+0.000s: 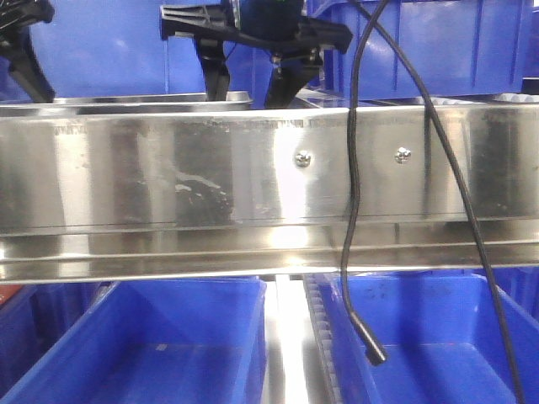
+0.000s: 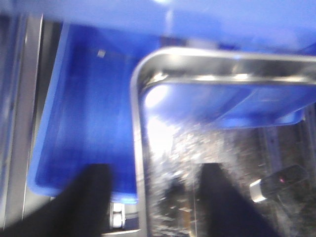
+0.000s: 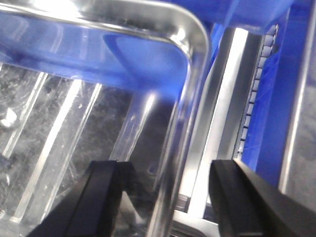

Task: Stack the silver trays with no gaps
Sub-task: 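Close both grippers on opposite rims of the silver tray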

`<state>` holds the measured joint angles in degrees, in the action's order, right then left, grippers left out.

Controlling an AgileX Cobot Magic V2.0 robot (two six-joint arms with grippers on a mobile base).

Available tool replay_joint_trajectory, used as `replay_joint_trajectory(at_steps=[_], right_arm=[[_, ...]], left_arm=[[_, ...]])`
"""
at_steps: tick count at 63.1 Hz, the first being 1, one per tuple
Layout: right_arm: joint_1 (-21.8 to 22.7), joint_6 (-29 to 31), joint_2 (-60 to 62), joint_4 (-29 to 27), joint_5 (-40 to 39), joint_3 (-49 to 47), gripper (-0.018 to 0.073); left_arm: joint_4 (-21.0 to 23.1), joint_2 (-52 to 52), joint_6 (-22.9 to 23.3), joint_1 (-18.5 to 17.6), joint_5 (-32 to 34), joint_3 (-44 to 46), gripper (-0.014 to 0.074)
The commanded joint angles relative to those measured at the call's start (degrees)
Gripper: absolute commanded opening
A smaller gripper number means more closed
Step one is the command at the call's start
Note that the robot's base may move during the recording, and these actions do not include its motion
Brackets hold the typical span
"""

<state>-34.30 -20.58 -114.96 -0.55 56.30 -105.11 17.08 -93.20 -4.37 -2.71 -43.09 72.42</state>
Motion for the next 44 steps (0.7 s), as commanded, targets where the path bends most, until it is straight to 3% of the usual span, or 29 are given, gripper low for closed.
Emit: replay_joint_trajectory(at_steps=[1,7,21,44], right_arm=[[-0.1,-0.3,0.1,1.0,-0.7,-0.5,0.0294],[-0.1,-0.3,0.1,1.0,-0.7,-0.5,0.0266],[-0.1,-0.3,0.1,1.0,-0.7,-0.5,0.0265],[-0.1,-0.3,-0.6,1.0,0.0,-0.5,0.0261]], left_arm=[[0.2,-0.1,0.2,-1.1,-0.1,0.4,0.013],[-0.4,-0.6,0.2,-1.6,-0.1,0.4,0.0169],[-2.4,-1.6,0.2,-1.7,-1.1,0.4,0.0379],[-2.4,-1.8,0.2,-1.7,-1.1,0.4,0.0248]])
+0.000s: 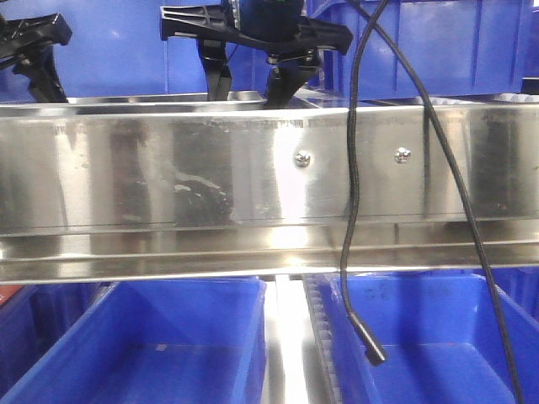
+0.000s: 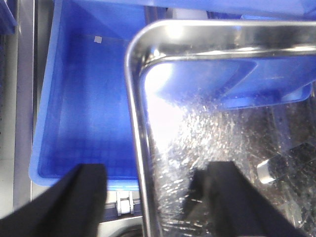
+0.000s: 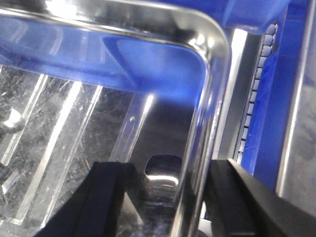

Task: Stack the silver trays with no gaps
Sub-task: 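Close both grippers on opposite rims of the silver tray, then lift the silver tray with both grippers up off the shelf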

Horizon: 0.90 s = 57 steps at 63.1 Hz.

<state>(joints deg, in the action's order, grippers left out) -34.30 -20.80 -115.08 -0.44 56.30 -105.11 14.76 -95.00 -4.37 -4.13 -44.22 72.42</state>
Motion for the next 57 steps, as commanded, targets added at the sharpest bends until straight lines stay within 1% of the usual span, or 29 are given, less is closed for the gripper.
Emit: replay_joint_trajectory(at_steps=[1,3,4,12,17,23,33,51,57], right_arm=[[-0.1,-0.1,-0.5,0.9,0.1,-0.5,0.0256],[-0.1,-0.1,-0.6,0.9,0.3,-0.5,0.0239],[-0.1,-0.1,-0.6,0.9,0.3,-0.5,0.0223],[-0.1,-0.1,-0.6,0.9,0.3,-0.5,0.0106],[-0.1,-0.1,-0.6,0.9,0.3,-0.5,0.0046],[-0.1,-0.1,-0.6,0.9,0.3,-0.5,-0.0007],[-0.1,-0.1,-0.6,0.9,0.3,-0.5,-0.008],[-0.4,-0.5,-0.6,1.2,0.7,-0.5,-0.0076],[-1.4,-1.3,-0.3,3.4,0.8,-0.5,-0.0076]], left_arm=[[0.0,0.0,0.2,-0.3,0.1,0.4,0.0234],[0.0,0.0,0.2,-0.3,0.1,0.4,0.019],[0.0,0.0,0.2,-0.3,0.1,0.4,0.0181],[0.0,0.0,0.2,-0.3,0.1,0.4,0.0022],[0.0,0.0,0.2,-0.3,0.3,0.4,-0.0029],[0.0,0.0,0.2,-0.3,0.4,0.4,-0.0015],[0.0,0.0,0.2,-0.3,0.4,0.4,-0.0016],[0.2,0.0,0.2,-0.3,-0.7,0.4,-0.0016],[0.3,0.6,0.2,-0.3,-1.1,0.4,-0.0016]])
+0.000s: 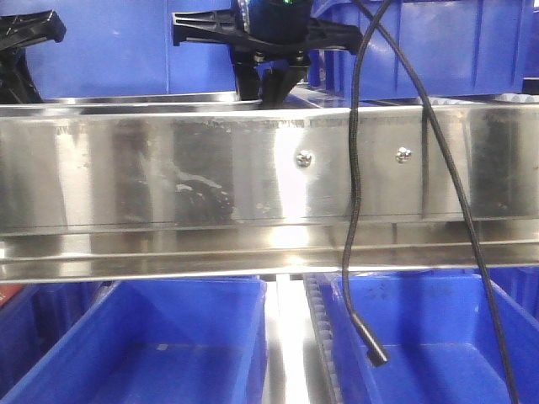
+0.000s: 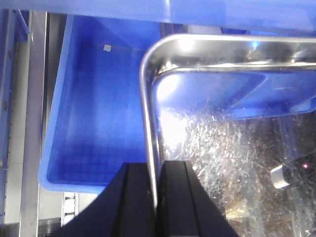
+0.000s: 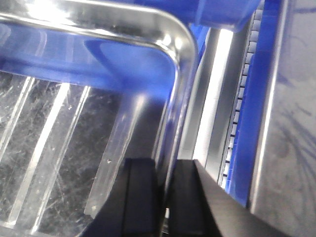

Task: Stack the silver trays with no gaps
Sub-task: 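Lift the silver tray with both grippers up off the shelf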

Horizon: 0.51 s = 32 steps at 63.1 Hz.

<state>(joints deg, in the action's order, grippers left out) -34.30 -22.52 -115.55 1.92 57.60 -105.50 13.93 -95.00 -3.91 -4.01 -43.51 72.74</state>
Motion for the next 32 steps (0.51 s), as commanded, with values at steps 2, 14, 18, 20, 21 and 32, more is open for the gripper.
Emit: replay_joint_trajectory(at_steps=[2,14,18,20,21,32], right_arm=[[-1.7,-0.4,0.5,2.2,-0.6,-0.3,-0.0076],[-4.2,-3.7,2.6,8.8,-0.6,-0.3,-0.0076],[-4.8,-3.9,3.6,8.9,-1.0,-0.3,-0.0076],[-4.9,-3.9,4.2,9.0,-1.2,-0.4,-0.0076],[-5.1,-3.9,4.4,9.0,-1.2,-0.4,-0.0076],[-6.2,-6.2,7.9,11.1,-1.3,-0.7,-0.0076]], left_arm=[[1.1,1.1,-0.3,-0.4,-1.7,0.1,-0.0016],[1.1,5.7,-0.3,-0.4,-0.6,0.1,-0.0016],[1.1,7.9,-0.3,-0.4,-0.5,0.1,-0.0016],[1.1,8.8,-0.3,-0.4,-0.5,0.1,-0.0016],[1.1,9.3,-0.3,-0.4,-0.5,0.1,-0.0016],[1.1,15.1,0.0,-0.4,0.6,0.1,-0.0016]])
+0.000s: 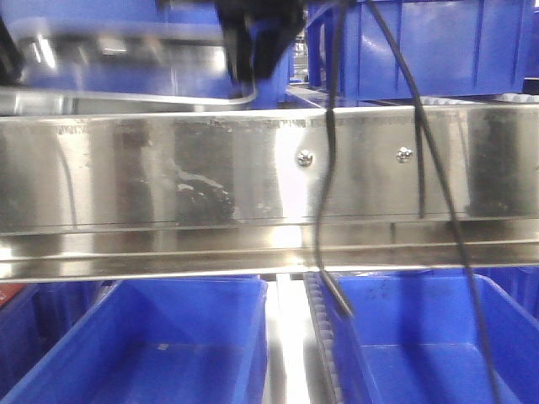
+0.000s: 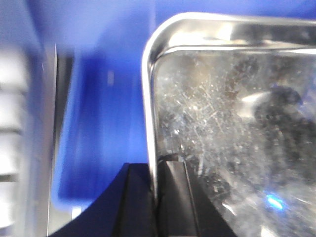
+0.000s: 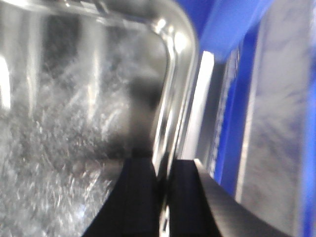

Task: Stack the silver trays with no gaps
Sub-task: 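Lift the silver tray with both grippers up off the shelf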

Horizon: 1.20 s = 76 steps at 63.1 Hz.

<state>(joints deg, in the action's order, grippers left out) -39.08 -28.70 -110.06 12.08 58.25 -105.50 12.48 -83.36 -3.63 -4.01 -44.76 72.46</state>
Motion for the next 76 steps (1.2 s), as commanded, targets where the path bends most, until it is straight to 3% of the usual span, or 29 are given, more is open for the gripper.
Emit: replay_joint_trajectory(at_steps=[1,37,48,64,76], right_arm=[[-1.6,-0.3,2.7,1.4,-1.9,-0.7,-0.0076],[-9.8,-9.2,11.5,15.2,-1.4,-0.7,-0.0076],[-11.3,-9.8,12.7,16.1,-1.4,-0.7,-0.0076],[-11.3,-10.9,13.6,17.7,-1.4,-0.7,-0.0076],[-11.3,-10.9,13.9,17.9,-1.4,-0.7,-0.0077]], left_arm=[[2.6,3.9,-0.1,-0.4,2.0,0.4,-0.0016],[2.1,17.0,3.6,-0.4,2.0,0.4,-0.0017],[2.0,20.2,3.6,-0.7,-0.3,0.4,-0.0017],[-0.3,22.9,3.6,-6.4,0.8,0.4,-0.0017],[-0.3,22.8,4.1,-6.7,1.7,0.4,-0.0017]])
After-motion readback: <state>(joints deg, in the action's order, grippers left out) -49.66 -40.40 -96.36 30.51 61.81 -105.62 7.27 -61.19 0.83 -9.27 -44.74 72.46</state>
